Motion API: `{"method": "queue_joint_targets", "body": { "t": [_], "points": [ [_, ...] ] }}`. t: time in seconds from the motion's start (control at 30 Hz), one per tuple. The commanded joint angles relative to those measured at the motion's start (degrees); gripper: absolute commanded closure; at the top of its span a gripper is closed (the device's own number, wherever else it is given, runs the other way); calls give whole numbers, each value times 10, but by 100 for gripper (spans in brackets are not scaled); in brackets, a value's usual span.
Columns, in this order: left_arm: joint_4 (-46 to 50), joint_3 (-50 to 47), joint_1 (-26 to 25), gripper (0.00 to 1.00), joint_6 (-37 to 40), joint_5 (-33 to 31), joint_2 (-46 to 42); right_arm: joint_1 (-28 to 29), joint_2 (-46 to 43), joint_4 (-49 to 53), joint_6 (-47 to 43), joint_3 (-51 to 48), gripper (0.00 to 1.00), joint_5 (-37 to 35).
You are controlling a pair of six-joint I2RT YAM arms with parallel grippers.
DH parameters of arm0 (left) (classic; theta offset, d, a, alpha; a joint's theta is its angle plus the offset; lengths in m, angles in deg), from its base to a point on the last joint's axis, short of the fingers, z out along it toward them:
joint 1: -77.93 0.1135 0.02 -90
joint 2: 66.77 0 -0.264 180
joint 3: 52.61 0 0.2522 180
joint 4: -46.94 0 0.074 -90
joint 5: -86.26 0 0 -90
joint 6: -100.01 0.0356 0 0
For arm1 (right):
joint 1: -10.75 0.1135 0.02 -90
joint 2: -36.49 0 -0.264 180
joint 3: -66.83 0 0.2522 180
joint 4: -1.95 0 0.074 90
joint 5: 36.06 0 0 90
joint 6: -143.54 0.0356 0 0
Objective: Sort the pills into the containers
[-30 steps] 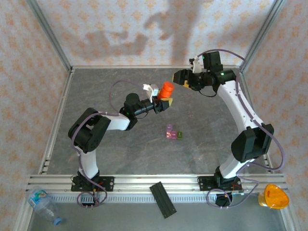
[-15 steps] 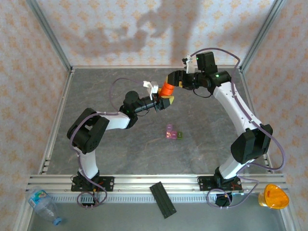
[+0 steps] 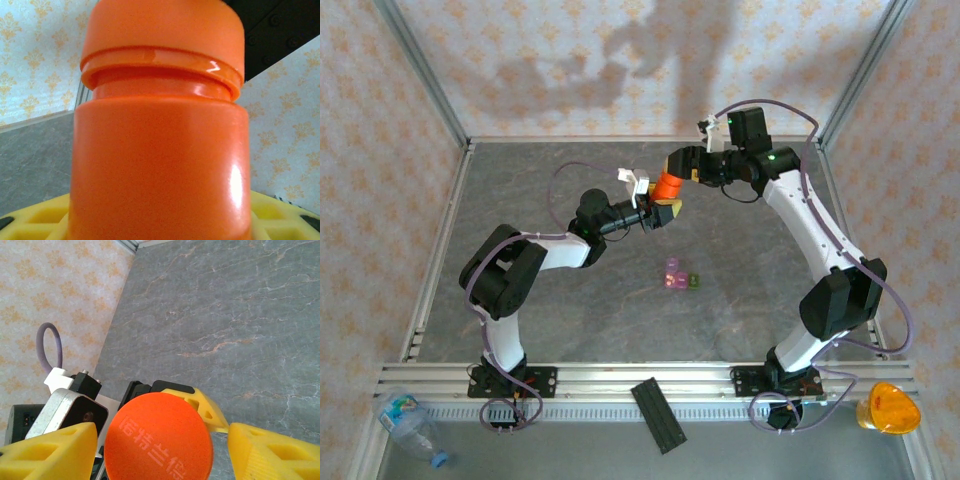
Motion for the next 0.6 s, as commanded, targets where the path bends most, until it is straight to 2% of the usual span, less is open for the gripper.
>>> {"method": "queue_joint_targets", "body": {
  "t": [0.0,0.57],
  "points": [
    [-34,18,-3,100,-5,9,-19,4,-1,-7,-8,28,31,10],
    [-31,21,-3,100,-5,10,-19,8,12,17,-21,31,33,19]
  ]
}}
